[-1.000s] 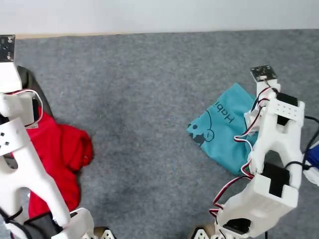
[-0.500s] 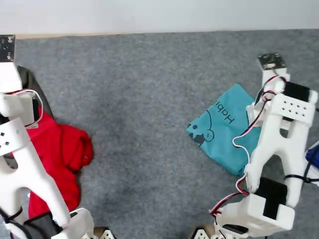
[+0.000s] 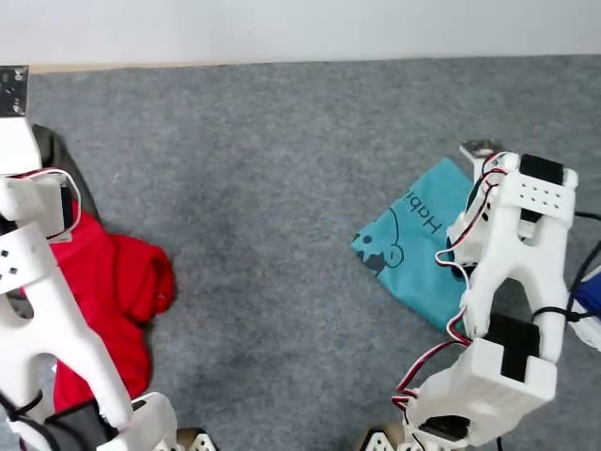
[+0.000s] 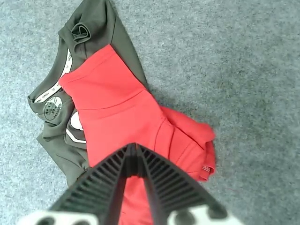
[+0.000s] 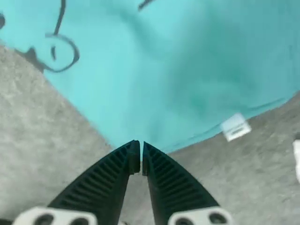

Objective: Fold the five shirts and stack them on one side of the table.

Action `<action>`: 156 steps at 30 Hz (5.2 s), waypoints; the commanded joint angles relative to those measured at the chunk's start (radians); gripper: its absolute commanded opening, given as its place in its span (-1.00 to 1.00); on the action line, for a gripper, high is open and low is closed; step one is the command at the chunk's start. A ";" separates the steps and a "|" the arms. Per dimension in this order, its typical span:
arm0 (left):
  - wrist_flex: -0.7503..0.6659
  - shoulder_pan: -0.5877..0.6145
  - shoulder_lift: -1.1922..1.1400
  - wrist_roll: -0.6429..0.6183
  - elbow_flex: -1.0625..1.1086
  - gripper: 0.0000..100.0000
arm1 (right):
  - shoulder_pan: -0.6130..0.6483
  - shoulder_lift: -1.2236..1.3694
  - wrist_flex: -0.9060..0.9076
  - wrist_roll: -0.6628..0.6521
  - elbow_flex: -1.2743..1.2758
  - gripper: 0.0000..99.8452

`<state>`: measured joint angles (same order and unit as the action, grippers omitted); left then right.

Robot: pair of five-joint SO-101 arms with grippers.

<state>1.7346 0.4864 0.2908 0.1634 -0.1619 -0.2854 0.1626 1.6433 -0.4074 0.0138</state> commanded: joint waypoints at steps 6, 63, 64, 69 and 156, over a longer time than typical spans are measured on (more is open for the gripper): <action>0.020 0.002 0.043 -0.002 -0.004 -1.00 | -0.013 0.021 -0.033 0.037 0.048 -0.98; 0.021 0.003 0.043 -0.003 -0.004 -1.00 | 0.145 0.045 -0.361 0.908 0.061 0.02; 0.021 0.003 0.043 -0.003 -0.004 -1.00 | 0.139 0.061 -0.375 0.908 0.061 0.02; 0.021 0.003 0.043 -0.003 -0.004 -1.00 | 0.124 0.114 -0.450 0.908 0.061 0.02; 0.021 0.003 0.115 0.000 0.056 -1.00 | -0.510 -0.214 -0.515 0.364 -0.213 -0.98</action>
<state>1.7346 0.4864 0.3705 0.1634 -0.1020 -0.7518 -0.0261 1.1554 -0.0299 -0.1811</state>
